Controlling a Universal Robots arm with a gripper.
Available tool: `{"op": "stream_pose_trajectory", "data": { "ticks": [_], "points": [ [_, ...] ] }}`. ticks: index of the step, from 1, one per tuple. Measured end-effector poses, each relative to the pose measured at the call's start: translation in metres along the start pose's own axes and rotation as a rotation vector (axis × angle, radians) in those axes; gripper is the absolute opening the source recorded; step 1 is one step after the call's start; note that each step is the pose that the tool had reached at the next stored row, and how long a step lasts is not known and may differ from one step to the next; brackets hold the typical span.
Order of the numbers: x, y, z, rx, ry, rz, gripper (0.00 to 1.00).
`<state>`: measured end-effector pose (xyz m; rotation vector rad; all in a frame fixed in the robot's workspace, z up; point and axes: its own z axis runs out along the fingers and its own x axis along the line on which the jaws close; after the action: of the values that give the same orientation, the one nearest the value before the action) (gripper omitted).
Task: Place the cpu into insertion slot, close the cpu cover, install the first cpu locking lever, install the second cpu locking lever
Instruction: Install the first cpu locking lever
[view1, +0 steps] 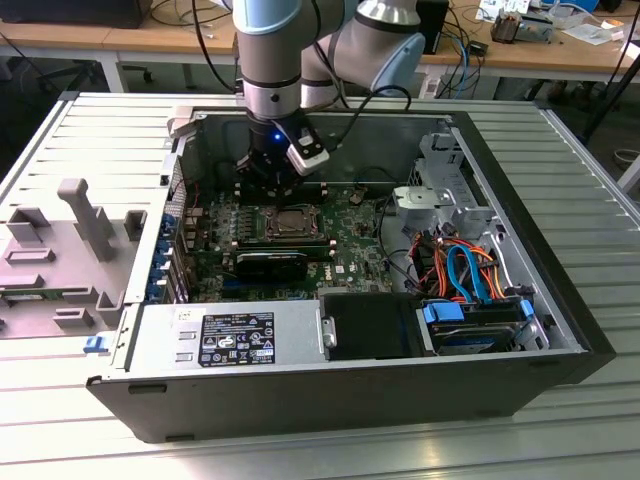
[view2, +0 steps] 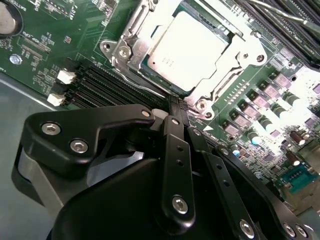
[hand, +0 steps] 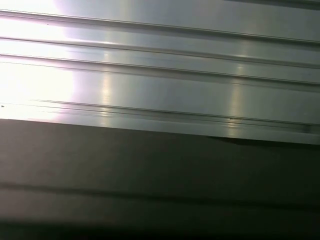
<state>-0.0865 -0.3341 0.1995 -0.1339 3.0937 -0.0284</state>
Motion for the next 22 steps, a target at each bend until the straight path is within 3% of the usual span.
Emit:
{"op": "stream_pose_trajectory", "data": {
  "ticks": [16,19,21,22],
  "points": [
    [-0.0121,-0.0010,0.0002,-0.0005,-0.0005,-0.001,0.11],
    [-0.0162,-0.0014,-0.0009,-0.0038,-0.0010,-0.001,0.11],
    [-0.0175,-0.0012,-0.0036,-0.0075,-0.0027,-0.001,0.11],
    [-0.0177,-0.0017,-0.0144,-0.0059,-0.0008,0.000,0.11]
  ]
}}
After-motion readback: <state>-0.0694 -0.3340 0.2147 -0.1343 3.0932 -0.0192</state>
